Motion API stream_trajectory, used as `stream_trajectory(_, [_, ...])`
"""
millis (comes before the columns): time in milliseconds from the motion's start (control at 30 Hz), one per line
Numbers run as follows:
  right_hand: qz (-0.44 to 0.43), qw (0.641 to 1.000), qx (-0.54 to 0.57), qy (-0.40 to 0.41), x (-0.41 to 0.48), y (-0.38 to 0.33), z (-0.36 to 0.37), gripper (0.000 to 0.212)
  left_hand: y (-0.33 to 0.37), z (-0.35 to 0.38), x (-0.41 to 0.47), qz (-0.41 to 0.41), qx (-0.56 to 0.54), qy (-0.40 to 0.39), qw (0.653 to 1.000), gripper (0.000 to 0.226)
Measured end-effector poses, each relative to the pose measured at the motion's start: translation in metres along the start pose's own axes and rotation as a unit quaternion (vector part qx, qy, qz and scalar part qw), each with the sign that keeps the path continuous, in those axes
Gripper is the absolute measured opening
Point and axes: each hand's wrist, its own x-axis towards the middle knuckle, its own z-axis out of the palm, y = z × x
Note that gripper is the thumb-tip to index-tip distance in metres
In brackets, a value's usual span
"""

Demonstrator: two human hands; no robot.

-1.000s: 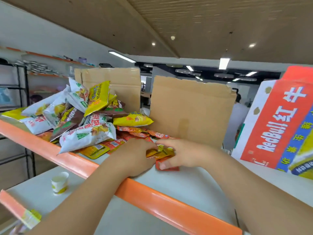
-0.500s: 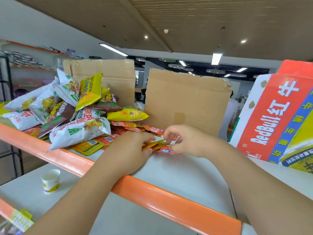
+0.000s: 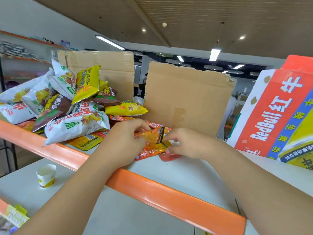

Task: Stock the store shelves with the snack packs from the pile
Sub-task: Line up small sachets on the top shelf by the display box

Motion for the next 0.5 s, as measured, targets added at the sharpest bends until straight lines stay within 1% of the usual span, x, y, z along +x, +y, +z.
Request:
stream_trajectory(100, [0.017,0.999,-0.027,0.006,0.000,0.002,0.001,0.036,0.000,-0.002,0.001,-0.022,-0.026,0.029,0.999,0.023])
stream_trajectory(133, [0.011,0.999,-0.027,0.016,-0.001,0.001,0.001,0.034,0.000,-0.002,0.001,-0.032,-0.029,0.031,0.999,0.021])
stream_trajectory(233, [-0.045,0.996,-0.036,0.062,-0.002,-0.001,-0.006,0.012,0.000,-0.003,0.003,-0.055,-0.039,0.036,0.997,0.019])
stream_trajectory(300, [-0.072,0.991,-0.047,0.103,-0.003,-0.001,-0.015,0.011,-0.001,-0.005,0.004,-0.077,-0.081,0.047,0.993,0.022])
stream_trajectory(333, [-0.065,0.989,-0.022,0.129,-0.004,0.000,-0.020,0.013,0.000,-0.007,0.004,-0.089,-0.099,0.054,0.990,0.024])
stream_trajectory(367, [-0.055,0.985,0.038,0.159,-0.005,0.004,-0.024,0.020,0.001,-0.009,0.005,-0.100,-0.116,0.061,0.986,0.025])
stream_trajectory(433, [-0.021,0.962,0.181,0.201,-0.011,0.014,-0.032,0.030,0.002,-0.011,0.006,-0.122,-0.139,0.046,0.982,0.024])
stream_trajectory(467, [0.005,0.950,0.236,0.203,-0.016,0.019,-0.036,0.031,0.006,-0.013,0.004,-0.125,-0.143,0.026,0.981,0.026])
stream_trajectory(500, [0.033,0.945,0.264,0.192,-0.020,0.025,-0.038,0.030,0.006,-0.012,0.005,-0.121,-0.131,0.000,0.984,0.029])
